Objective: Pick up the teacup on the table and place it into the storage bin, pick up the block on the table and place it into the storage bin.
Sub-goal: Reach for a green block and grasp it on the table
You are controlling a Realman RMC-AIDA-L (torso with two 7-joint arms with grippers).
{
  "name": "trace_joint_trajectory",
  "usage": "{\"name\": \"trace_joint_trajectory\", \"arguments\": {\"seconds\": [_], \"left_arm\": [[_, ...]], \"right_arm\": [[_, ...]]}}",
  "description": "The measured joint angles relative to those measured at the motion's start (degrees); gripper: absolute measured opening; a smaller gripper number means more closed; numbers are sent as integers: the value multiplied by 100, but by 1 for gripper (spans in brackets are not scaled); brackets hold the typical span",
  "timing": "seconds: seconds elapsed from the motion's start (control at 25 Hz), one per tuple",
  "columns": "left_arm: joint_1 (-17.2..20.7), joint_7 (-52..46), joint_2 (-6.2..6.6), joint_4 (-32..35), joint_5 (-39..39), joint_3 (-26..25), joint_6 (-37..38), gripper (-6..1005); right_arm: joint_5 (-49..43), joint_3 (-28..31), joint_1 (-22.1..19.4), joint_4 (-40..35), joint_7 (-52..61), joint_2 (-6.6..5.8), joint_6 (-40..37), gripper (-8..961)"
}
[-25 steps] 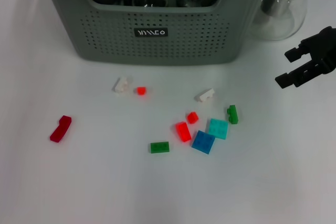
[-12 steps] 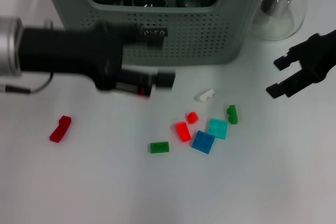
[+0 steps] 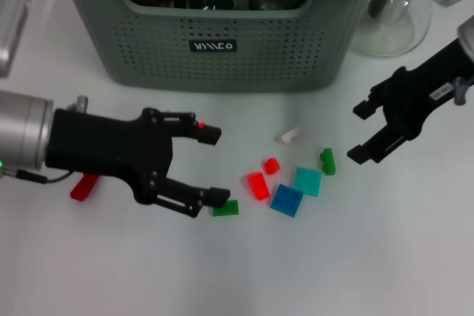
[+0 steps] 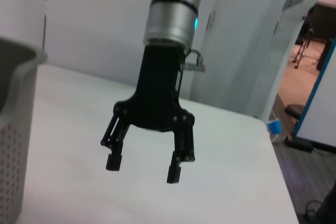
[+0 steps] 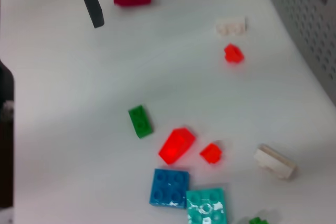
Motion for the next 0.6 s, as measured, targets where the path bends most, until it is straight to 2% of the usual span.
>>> {"name": "trace_joint_trajectory", "arguments": {"seconds": [0.36, 0.6], "left_arm": [[-81, 1078, 21, -992, 336, 9, -850, 927], [-39, 1476, 21, -1169, 341, 14, -1122, 928]], "right_arm": [[-726, -305, 275, 41, 40, 378, 266, 941], [-995, -650, 341, 129, 79, 579, 622, 941]]}}
